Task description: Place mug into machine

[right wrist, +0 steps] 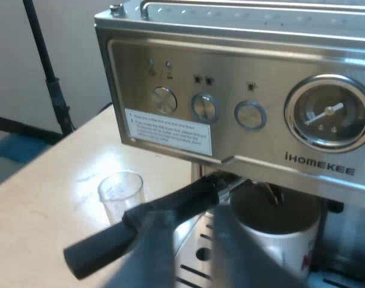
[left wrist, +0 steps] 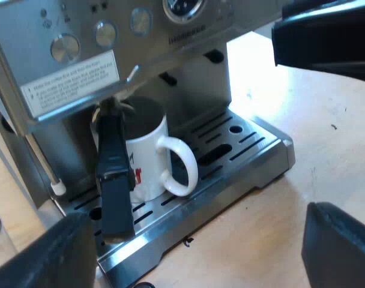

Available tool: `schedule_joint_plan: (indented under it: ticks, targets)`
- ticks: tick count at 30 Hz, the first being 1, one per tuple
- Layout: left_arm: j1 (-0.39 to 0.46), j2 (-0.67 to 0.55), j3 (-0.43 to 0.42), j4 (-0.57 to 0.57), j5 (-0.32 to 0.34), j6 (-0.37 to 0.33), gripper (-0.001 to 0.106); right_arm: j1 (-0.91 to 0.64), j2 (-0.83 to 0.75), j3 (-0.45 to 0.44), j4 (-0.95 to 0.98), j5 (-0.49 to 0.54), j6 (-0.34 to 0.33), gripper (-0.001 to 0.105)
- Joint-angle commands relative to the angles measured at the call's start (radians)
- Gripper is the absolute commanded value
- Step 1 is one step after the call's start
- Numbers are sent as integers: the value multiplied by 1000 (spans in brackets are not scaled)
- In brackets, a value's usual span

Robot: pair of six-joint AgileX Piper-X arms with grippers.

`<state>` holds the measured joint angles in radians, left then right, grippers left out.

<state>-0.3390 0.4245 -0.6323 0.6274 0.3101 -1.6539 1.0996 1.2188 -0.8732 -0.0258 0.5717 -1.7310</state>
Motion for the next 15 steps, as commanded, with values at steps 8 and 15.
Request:
schedule_joint_plan:
  ticks: [8, 15]
  targets:
    - [-3, 3, -7, -92, 14, -30, 71, -37, 8, -19, 1, -16, -43, 0]
    - [-3, 70, -10, -150, 36, -54, 71, -87, 95, -106, 6, -61, -42, 0]
